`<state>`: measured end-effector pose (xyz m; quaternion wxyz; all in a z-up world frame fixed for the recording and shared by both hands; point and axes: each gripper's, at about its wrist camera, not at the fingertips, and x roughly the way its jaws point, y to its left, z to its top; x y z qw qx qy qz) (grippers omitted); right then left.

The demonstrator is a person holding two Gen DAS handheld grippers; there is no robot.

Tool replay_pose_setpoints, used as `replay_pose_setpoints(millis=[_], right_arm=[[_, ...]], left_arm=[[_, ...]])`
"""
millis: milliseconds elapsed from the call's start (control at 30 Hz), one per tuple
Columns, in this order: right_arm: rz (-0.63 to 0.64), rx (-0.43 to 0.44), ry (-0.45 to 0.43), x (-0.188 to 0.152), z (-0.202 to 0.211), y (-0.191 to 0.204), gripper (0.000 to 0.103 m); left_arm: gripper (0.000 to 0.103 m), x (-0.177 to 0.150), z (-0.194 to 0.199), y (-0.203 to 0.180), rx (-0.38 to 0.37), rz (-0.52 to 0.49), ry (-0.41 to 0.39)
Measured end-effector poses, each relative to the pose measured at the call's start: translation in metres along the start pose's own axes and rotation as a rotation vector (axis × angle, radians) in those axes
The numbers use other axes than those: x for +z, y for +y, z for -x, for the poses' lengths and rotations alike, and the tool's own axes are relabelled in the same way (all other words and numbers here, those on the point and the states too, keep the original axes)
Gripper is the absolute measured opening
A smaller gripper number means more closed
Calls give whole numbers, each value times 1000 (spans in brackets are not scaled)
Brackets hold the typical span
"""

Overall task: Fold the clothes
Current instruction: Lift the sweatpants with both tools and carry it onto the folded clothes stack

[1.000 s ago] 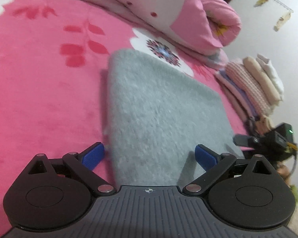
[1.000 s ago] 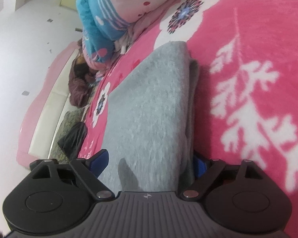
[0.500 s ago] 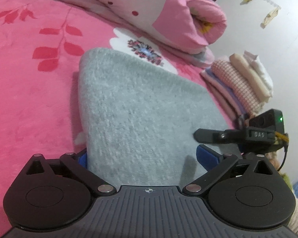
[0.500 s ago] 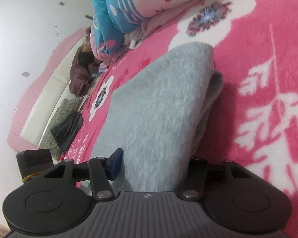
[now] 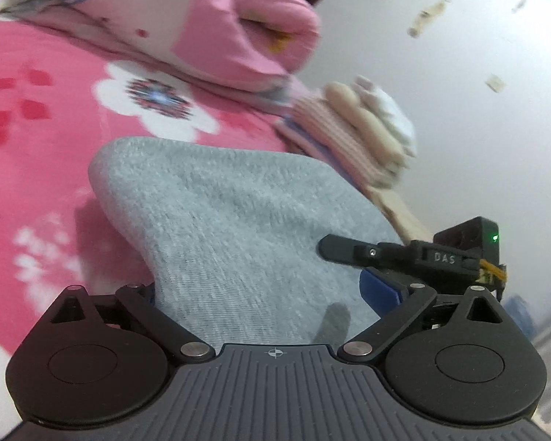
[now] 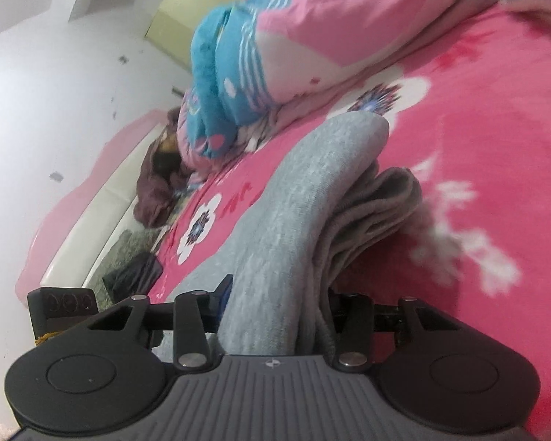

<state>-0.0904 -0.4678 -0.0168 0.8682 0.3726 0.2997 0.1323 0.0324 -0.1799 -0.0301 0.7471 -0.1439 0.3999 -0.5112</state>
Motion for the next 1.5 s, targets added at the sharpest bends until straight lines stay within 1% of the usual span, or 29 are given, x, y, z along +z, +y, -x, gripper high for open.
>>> replay_pose_setpoints(millis=[100, 200, 300, 367, 500, 567, 667, 800, 833, 900, 1000, 1033, 1100, 1133, 1233, 1367, 1467, 1500], right_arm=[[5, -47, -65, -14, 48, -1, 47], [16, -102, -130, -19, 100, -6, 47], [46, -174, -190, -8, 152, -12, 47], [67, -223, -230, -1, 187, -16, 46], [115, -349, -270, 42, 247, -32, 46], [141, -380, -285, 65, 268, -44, 46], [209, -411, -282, 103, 291, -69, 46], [291, -423, -217, 156, 297, -105, 46], [299, -423, -192, 170, 296, -119, 46], [302, -422, -147, 189, 295, -146, 48], [257, -482, -110, 205, 287, -197, 56], [211, -532, -133, 207, 287, -215, 63], [102, -619, -242, 205, 294, -243, 64], [52, -625, -305, 202, 301, -251, 68], [19, -600, -496, 173, 329, -239, 68], [-24, -561, -751, 135, 366, -222, 69], [32, -540, -812, 87, 369, -173, 69], [75, -565, -807, 70, 358, -154, 69]], left_arm=[[98, -8, -18, -30, -53, -40, 37], [98, -11, -44, -68, -119, -79, 64], [98, -10, -75, -107, -188, -120, 79], [98, -5, -104, -134, -231, -137, 77], [97, 8, -166, -181, -295, -145, 71], [97, 16, -194, -201, -321, -153, 62], [97, 29, -231, -225, -340, -180, 44], [97, 41, -272, -248, -340, -226, 30], [97, 42, -281, -251, -343, -225, 33], [97, 41, -302, -255, -345, -222, 40], [97, 30, -335, -258, -346, -234, 53], [97, 27, -342, -259, -344, -242, 57], [97, 20, -348, -259, -345, -257, 67], [97, 18, -346, -255, -355, -251, 73], [98, 14, -337, -242, -367, -233, 93], [98, 38, -311, -212, -329, -160, 62], [98, 58, -291, -189, -297, -101, 32], [98, 65, -284, -181, -286, -81, 22]])
